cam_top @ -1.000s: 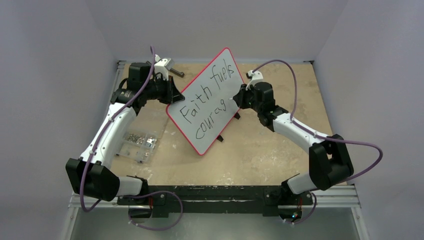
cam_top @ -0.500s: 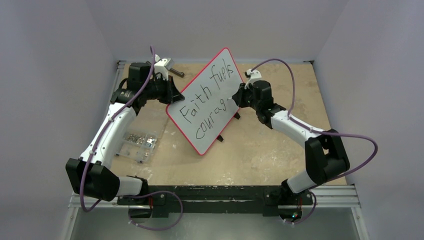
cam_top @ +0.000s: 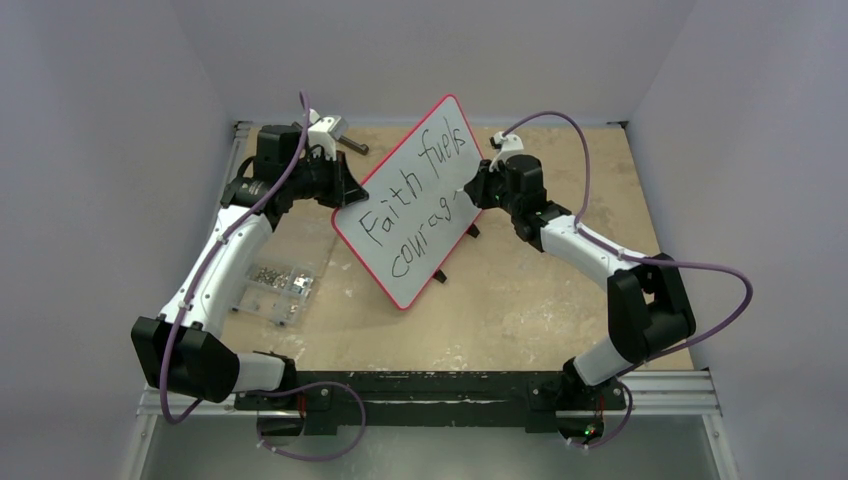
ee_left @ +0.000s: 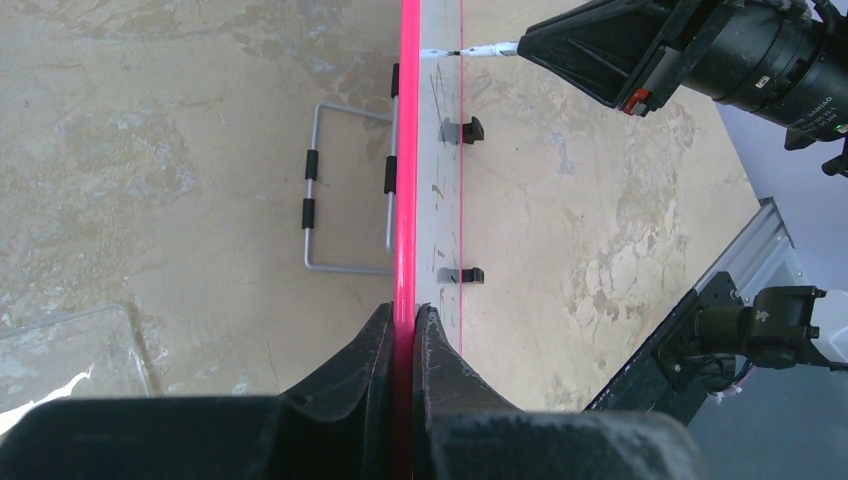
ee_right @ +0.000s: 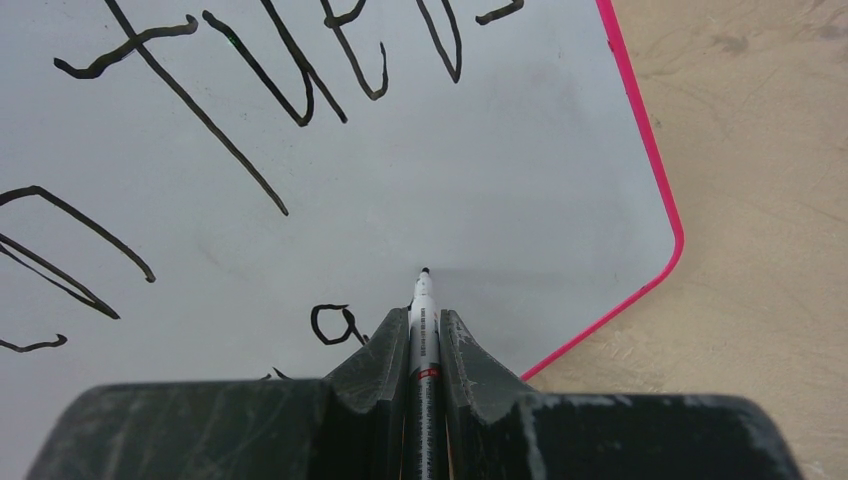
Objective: Write a sentence on the whiteboard
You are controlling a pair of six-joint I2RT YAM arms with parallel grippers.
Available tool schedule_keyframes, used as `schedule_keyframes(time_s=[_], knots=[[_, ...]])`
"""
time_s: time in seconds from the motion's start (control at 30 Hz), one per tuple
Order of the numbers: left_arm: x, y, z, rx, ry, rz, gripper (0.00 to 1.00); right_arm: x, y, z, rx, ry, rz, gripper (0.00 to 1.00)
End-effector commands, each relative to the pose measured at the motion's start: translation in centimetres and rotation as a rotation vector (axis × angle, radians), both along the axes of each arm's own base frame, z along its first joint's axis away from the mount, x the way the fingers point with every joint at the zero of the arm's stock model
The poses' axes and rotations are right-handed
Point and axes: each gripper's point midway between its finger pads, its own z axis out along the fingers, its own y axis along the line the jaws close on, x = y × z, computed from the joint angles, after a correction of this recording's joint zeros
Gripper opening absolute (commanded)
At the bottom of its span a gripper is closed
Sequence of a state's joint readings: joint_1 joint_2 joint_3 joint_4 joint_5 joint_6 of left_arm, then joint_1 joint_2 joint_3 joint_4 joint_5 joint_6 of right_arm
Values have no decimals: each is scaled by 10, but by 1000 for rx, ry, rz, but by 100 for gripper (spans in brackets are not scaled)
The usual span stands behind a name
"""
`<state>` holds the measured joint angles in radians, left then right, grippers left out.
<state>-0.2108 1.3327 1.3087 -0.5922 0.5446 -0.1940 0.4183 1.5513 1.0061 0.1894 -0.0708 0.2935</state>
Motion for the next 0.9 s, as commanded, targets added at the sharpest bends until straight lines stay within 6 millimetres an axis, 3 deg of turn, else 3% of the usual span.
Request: schedule_keyframes(time_s=[0.0,0.33,0.87], knots=[[12,10,14,54,-117,23,0,3,17,20,56,-46,61,0],[12,10,14,54,-117,23,0,-9,24,16,88,-24,113,0],[11,10,17,52,-123,23,0,-30,18,-27,77,70,111,0]])
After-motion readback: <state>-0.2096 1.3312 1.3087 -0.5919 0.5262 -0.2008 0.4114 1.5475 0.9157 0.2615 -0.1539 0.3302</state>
